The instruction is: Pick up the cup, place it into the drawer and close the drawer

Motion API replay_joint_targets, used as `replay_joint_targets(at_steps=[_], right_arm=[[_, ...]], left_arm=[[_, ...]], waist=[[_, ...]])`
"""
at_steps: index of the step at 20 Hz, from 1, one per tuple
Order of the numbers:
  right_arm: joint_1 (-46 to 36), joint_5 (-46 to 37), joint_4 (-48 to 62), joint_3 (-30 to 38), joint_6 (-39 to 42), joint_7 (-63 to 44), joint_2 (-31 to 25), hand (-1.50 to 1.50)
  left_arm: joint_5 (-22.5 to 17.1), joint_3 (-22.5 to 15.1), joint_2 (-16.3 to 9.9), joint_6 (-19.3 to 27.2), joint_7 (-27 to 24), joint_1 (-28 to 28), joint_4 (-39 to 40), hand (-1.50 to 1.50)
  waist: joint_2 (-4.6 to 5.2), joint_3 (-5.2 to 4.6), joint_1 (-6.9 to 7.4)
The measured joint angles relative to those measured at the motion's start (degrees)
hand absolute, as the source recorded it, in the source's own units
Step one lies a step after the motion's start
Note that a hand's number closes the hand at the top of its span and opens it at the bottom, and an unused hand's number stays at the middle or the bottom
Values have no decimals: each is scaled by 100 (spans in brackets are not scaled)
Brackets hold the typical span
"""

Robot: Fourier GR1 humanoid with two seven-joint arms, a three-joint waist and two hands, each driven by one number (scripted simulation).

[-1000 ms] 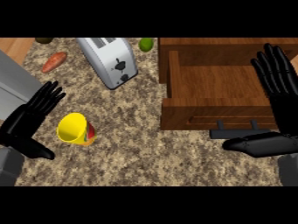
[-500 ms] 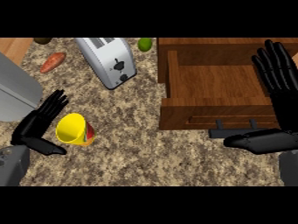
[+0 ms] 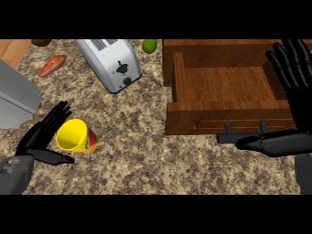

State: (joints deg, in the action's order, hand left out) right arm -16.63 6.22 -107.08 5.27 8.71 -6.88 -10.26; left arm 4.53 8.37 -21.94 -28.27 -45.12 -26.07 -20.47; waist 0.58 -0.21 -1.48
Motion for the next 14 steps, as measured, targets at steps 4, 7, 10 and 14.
replay_joint_targets(at_steps=[4,7,10,14], right_arm=[[-33,8,68,13,39,37,-20,-150],[-7,32,76,-1,86,62,-19,-150],[64,80,26,31,117,57,-34,-150],[-101,135,118,94,139,-9,-96,-150]], left_arm=[[68,-33,119,171,-267,-92,254,-150],[105,-50,232,291,-460,-132,402,-150],[147,-70,253,366,-620,-156,518,-150],[209,-119,316,405,-727,-250,655,-150]], waist=[[17,-5,-25],[27,-10,-54],[28,-11,-70],[36,-12,-65]])
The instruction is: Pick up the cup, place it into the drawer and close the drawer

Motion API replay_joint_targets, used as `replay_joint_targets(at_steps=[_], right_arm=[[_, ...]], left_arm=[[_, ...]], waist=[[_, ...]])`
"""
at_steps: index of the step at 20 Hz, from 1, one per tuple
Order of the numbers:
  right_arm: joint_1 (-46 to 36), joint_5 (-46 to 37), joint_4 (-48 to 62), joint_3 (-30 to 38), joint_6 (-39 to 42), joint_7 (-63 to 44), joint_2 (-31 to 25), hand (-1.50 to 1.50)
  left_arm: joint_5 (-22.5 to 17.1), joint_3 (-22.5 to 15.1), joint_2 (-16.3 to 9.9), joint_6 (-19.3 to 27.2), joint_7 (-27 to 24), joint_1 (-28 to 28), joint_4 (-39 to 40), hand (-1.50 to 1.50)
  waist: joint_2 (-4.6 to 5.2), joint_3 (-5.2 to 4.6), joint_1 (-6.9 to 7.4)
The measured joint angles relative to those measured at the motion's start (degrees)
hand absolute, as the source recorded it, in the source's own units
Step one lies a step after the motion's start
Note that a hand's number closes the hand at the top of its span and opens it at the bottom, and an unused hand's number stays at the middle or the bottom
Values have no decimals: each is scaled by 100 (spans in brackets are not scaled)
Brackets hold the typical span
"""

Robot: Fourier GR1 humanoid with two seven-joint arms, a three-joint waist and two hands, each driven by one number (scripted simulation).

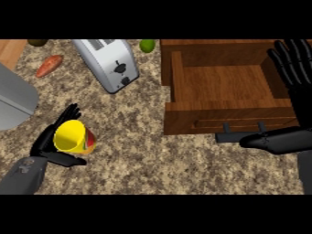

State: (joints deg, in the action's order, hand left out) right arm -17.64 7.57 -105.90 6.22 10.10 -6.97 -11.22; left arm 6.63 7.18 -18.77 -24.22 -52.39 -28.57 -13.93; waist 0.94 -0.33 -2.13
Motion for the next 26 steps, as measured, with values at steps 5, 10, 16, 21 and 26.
replay_joint_targets(at_steps=[5,10,16,21,26], right_arm=[[40,-4,-67,-8,32,-34,-32,-150],[78,42,-72,31,57,-28,-43,-150],[-6,58,-7,131,57,-62,-122,-150],[51,-39,30,84,26,-6,-84,-150],[58,14,42,139,37,-12,-97,-150]], left_arm=[[46,-52,93,0,-80,-70,109,-150],[38,-101,251,-152,-47,-115,159,150],[-3,-136,412,-165,-228,-173,-79,150],[10,-47,434,469,-696,-129,-304,150],[-484,475,649,852,-816,-167,-413,150]], waist=[[3,-2,-23],[9,-5,-39],[7,-5,-17],[2,-2,9],[-23,5,54]])
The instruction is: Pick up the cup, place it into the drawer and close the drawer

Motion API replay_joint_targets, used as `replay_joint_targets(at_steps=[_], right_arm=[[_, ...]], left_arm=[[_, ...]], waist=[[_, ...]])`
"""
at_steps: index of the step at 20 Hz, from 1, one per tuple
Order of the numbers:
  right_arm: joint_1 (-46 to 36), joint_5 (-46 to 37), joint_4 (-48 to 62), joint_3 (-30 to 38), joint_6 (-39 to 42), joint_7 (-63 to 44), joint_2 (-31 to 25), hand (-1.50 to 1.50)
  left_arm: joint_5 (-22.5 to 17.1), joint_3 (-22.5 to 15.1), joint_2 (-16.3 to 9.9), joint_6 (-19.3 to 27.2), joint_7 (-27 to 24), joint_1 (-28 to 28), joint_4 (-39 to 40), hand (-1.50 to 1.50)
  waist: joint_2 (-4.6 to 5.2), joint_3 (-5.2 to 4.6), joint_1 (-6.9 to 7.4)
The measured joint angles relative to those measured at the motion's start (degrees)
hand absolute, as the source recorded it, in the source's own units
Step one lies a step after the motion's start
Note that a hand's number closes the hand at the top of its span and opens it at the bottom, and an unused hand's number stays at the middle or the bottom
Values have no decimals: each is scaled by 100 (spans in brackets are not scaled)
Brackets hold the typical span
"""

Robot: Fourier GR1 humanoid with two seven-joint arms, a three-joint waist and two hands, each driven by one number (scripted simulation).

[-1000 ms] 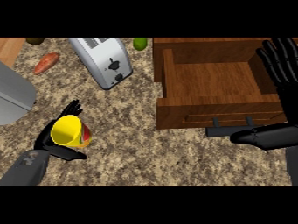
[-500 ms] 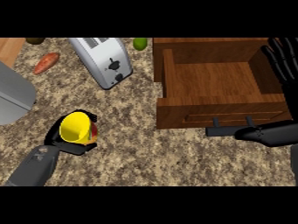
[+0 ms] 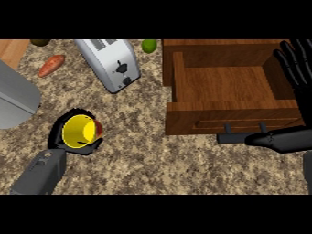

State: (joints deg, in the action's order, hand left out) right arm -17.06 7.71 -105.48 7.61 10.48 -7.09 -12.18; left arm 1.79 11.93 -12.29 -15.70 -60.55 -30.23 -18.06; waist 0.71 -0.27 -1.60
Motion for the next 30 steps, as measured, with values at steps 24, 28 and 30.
replay_joint_targets(at_steps=[24,28,30], right_arm=[[290,-19,42,230,120,160,-139,-150],[251,-106,-3,165,29,147,-64,-150],[159,-169,75,111,-24,119,-26,-150]], left_arm=[[-688,-278,1112,1339,2248,-1737,-2572,150],[-753,-589,1183,1831,3018,-2318,-2825,150],[-851,-812,1201,2123,3376,-2601,-2930,150]], waist=[[-105,32,177],[-93,31,136],[-89,30,124]])
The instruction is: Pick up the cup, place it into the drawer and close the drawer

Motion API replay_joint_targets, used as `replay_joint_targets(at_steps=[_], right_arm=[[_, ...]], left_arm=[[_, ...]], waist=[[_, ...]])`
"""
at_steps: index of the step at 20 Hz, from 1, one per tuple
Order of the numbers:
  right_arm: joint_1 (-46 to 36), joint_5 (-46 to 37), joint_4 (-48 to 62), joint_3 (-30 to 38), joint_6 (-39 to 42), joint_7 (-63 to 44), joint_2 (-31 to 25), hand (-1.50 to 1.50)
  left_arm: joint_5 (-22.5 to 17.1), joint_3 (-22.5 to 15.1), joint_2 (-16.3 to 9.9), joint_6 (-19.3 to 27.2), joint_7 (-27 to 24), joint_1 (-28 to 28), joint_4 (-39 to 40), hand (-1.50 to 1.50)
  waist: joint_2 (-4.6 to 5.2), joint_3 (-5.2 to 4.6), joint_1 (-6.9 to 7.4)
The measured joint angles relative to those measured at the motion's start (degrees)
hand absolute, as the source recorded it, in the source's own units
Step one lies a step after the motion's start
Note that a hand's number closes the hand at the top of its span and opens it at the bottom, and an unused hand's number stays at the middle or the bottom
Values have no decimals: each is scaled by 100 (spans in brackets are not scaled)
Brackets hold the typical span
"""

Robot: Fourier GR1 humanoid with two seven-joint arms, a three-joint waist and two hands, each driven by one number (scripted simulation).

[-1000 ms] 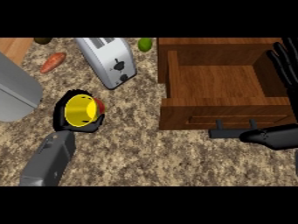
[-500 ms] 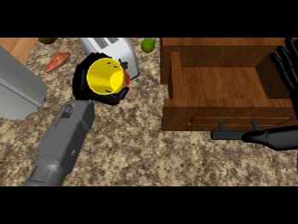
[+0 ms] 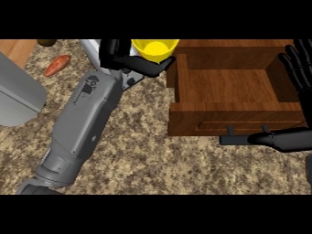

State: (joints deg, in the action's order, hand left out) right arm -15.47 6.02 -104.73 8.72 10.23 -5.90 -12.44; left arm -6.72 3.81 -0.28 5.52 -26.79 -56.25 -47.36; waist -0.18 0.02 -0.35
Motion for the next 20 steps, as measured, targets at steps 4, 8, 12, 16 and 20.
replay_joint_targets(at_steps=[4,8,12,16,20], right_arm=[[-11,57,108,70,76,112,-39,-150],[21,63,140,55,146,243,-37,-150],[-158,62,220,-2,152,251,-14,-150],[-262,67,258,-68,158,252,31,-150],[-477,128,339,-101,203,216,25,-150]], left_arm=[[-122,-257,17,578,607,-762,348,150],[-285,-517,24,1024,965,-1391,1086,150],[-498,-854,26,1306,1134,-1816,1831,150],[-704,-1232,27,1391,1262,-2035,2408,150],[-836,-1684,28,1168,1422,-2030,2782,150]], waist=[[25,2,-85],[60,4,-206],[101,6,-340],[144,9,-501],[193,11,-689]])
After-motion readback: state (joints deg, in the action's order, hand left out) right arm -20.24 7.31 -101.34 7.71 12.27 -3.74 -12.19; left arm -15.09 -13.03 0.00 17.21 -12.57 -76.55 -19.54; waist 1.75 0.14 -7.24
